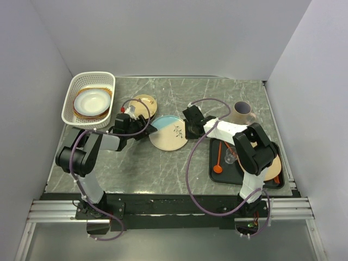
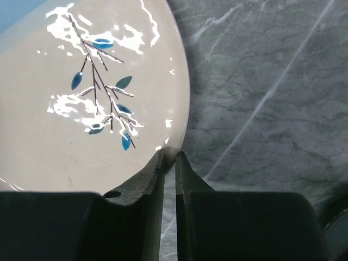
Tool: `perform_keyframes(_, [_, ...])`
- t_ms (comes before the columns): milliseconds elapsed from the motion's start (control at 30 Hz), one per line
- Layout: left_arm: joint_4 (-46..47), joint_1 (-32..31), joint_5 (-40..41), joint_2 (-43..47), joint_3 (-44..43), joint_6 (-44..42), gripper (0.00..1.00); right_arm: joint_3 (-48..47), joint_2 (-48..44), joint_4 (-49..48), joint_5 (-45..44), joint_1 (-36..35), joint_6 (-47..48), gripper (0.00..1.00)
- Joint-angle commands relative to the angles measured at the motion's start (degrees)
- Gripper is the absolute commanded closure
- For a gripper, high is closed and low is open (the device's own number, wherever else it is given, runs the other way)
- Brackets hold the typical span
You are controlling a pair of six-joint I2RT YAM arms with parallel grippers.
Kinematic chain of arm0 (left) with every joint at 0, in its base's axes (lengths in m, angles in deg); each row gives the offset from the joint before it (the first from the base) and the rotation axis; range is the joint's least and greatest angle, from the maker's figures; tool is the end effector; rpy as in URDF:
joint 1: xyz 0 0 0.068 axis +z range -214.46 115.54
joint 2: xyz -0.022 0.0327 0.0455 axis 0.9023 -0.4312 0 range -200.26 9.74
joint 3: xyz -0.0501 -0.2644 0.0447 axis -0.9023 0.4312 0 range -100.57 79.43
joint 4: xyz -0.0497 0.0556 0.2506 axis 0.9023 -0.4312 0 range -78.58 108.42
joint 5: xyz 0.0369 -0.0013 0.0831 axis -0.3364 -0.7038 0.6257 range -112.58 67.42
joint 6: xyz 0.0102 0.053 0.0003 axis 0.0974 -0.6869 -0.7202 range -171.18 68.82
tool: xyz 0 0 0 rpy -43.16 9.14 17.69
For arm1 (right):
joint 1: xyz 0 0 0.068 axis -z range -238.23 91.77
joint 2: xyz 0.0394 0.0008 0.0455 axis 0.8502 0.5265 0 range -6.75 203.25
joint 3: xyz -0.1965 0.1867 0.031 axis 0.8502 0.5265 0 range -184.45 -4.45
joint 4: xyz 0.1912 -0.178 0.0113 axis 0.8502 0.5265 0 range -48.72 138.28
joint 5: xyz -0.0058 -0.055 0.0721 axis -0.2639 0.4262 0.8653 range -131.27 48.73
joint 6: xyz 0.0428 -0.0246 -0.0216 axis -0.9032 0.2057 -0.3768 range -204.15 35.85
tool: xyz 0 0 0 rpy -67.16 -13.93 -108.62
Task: Place the plates into the plastic bin on the countertop
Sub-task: Pick up the plate at the center of the board.
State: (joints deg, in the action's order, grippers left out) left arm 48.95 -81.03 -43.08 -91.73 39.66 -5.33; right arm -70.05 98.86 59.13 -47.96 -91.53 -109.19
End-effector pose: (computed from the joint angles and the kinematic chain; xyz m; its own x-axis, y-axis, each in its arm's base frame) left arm 0.3160 -0.1070 0.1293 -0.7433 -0.4800 -0.4660 0.0301 0.6718 -0.7401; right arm 0.3161 0.2027 0.1637 -0.8500 -0.0554 -0.5239 -0.1476 0.9797 0.1358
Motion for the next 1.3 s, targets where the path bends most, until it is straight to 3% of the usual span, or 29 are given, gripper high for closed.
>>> perform_keyframes(0, [-3.7,-0.5,-5.9,-5.1,-2.4,-2.7,0.33,1.3,2.9,11.1,-1.7,-1.3,5.0,1.00])
perform_keyframes(333, [9.2,-0.1,-19.9,-10.9,1.1,-1.8,0.38,1.2,2.9,10.4,-0.2,-1.4,6.0,1.00])
perform_keyframes(700, [12.4,-0.7,-31.5,-10.6,2.5,-6.4,0.40,0.2,3.5,9.8,-0.9,-1.9,7.2,1.00])
perform_keyframes(1033, [32.7,-1.0,-36.4,-16.8,5.0,6.1,0.44,0.4,3.9,9.1,-0.7,-2.2,7.4,1.00])
perform_keyframes(1167, [36.2,-1.0,-35.4,-18.3,6.1,8.6,0.51,0.5,4.1,9.2,-0.4,-2.2,7.3,1.00])
perform_keyframes(1267, [33.3,-1.0,-32.6,-17.0,6.9,7.7,0.60,0.7,3.8,9.0,-0.2,-2.2,7.2,1.00])
